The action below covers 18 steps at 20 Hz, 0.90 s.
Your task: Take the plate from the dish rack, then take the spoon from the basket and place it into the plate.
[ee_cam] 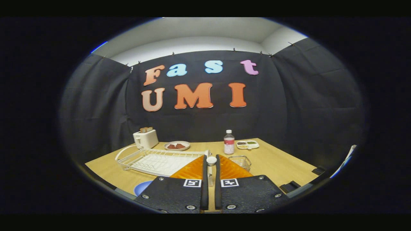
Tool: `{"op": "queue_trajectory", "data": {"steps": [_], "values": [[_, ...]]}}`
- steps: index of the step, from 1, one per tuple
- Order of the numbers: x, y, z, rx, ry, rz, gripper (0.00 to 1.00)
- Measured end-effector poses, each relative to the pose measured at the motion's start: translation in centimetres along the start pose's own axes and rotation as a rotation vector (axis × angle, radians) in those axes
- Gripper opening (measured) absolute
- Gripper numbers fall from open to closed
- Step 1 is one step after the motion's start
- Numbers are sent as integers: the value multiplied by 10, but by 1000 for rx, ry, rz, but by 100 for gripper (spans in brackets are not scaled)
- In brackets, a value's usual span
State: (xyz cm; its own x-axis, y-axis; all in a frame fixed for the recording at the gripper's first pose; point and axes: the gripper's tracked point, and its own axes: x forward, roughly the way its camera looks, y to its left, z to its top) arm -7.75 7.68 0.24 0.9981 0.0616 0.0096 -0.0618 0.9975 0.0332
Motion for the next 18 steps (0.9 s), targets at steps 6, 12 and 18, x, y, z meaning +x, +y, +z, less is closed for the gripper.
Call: {"op": "queue_trajectory", "data": {"steps": [6, 12, 18], "values": [[-24, 56, -19, 7, 49, 159, 8], [-33, 86, -56, 0, 127, 243, 7], [-31, 106, -87, -18, 184, 296, 8]]}}
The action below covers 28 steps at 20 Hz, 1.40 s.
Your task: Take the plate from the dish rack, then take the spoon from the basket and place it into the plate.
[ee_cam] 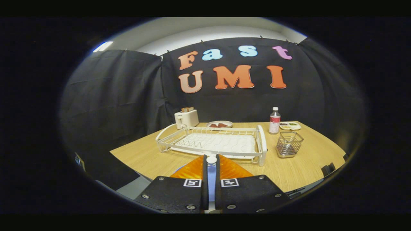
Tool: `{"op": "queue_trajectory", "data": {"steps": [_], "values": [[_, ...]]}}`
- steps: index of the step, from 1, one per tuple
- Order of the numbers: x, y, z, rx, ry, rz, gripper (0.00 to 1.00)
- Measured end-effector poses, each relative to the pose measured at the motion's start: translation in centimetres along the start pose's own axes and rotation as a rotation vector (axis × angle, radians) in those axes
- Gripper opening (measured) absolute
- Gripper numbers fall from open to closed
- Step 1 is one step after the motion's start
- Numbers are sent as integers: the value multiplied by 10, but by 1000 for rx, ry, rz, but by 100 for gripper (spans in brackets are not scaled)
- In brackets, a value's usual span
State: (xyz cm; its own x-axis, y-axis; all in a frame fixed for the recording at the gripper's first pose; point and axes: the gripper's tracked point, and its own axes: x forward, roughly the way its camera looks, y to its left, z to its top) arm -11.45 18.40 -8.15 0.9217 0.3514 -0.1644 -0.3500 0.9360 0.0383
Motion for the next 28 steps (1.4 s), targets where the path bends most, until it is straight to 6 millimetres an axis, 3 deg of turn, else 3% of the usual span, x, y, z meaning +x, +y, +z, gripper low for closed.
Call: {"op": "queue_trajectory", "data": {"steps": [8, 15, 19, 22, 24, 28], "values": [[10, -3, -18, 2, 31, 3, 9], [13, -12, -48, 2, 113, -30, 20], [14, -18, -47, 18, 111, -43, 43], [11, -37, -37, 51, 92, -85, 85], [11, -52, -31, 72, 79, -119, 96], [1, -97, -12, 22, 39, -224, 98]]}}
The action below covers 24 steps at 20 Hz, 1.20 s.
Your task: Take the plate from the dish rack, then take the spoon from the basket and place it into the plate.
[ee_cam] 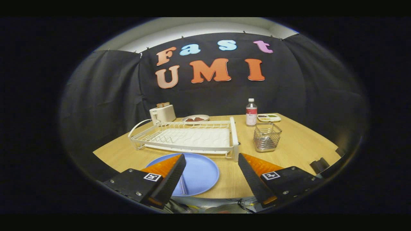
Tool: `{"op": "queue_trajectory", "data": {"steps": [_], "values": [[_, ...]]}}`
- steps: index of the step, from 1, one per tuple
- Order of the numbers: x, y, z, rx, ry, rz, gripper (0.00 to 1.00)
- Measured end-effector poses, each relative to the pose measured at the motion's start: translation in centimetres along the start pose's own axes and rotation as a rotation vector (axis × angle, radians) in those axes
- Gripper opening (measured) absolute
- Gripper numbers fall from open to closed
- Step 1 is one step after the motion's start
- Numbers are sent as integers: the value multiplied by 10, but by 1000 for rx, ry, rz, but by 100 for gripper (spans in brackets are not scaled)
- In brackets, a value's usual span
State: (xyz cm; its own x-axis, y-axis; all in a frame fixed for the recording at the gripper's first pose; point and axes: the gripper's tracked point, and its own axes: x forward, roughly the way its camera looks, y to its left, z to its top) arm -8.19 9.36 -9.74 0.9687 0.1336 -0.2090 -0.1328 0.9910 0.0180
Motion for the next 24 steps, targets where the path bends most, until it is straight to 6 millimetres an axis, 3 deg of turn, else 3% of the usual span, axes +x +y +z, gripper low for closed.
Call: {"op": "queue_trajectory", "data": {"steps": [3, 6, 13, 24], "values": [[-2, -40, 14, -103, -36, -123, 98], [-8, -66, 28, -186, -64, -198, 98], [-17, -86, 44, -141, -122, -232, 98], [-23, -117, 44, -45, -150, -298, 99]]}}
